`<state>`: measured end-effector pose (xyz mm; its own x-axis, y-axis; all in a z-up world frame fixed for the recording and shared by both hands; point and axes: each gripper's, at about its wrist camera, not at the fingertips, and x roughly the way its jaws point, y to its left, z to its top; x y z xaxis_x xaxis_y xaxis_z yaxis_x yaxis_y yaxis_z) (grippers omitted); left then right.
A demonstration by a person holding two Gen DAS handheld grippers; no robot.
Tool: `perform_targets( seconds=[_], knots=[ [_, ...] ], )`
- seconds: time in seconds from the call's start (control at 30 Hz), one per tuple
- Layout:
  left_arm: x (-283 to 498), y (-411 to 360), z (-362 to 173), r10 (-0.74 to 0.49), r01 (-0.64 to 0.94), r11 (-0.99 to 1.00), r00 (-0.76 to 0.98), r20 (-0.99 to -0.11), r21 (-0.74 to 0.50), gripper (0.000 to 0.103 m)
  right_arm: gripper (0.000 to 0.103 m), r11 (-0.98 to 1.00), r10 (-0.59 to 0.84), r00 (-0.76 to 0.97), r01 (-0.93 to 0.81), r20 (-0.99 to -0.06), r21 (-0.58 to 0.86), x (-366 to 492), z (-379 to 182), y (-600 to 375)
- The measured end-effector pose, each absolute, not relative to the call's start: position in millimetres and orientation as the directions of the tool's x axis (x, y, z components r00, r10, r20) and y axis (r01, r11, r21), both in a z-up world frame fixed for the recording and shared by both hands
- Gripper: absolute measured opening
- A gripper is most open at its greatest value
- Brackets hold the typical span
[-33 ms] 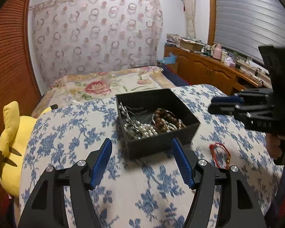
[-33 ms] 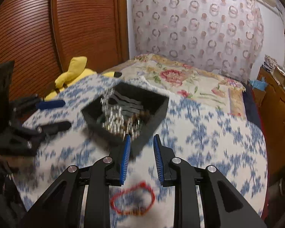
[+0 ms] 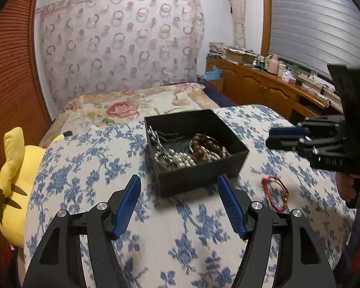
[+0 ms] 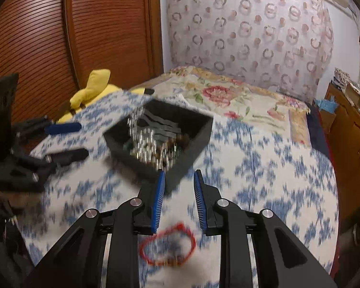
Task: Organize jewelry
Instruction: 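Reach the left tool to the gold flower charm while the right tool grasps the red cord bracelet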
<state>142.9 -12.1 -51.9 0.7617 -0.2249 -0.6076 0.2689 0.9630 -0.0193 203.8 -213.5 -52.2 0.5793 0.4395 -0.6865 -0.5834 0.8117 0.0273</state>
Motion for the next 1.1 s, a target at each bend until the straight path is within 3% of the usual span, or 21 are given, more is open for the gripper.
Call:
perform_targets(
  seconds=[0.3, 0.5, 0.57, 0.6, 0.77, 1.1],
  knots=[
    [121, -26, -73, -0.257, 0.323, 0.946, 0.709, -0.657, -0.022, 0.067, 0.027, 0.821, 0.351, 0.513, -0.571, -0.783, -0.006, 188, -99, -226],
    [117, -37, -87, -0.275, 0.354, 0.935, 0.666, -0.693, -0.032, 0.067, 0.027, 0.839, 0.302, 0.521, -0.543, -0.798, -0.037, 191, -112, -228],
    [117, -42, -88, -0.280, 0.366, 0.930, 0.659, -0.698, -0.028, 0.067, 0.018, 0.835, 0.314, 0.515, -0.550, -0.798, -0.026, 192, -112, -229],
    [116, -46, -88, -0.281, 0.375, 0.927, 0.656, -0.701, -0.021, 0.067, 0.006, 0.830, 0.318, 0.514, -0.557, -0.797, -0.028, 190, -113, -228],
    [117, -59, -93, -0.282, 0.400, 0.916, 0.635, -0.719, -0.005, 0.066, 0.005, 0.832, 0.321, 0.548, -0.553, -0.772, -0.047, 186, -114, -227],
    [121, -77, -102, -0.302, 0.453, 0.891, 0.581, -0.756, -0.007, 0.036, 0.005, 0.834, 0.347, 0.533, -0.551, -0.772, -0.005, 187, -114, -232]
  ],
)
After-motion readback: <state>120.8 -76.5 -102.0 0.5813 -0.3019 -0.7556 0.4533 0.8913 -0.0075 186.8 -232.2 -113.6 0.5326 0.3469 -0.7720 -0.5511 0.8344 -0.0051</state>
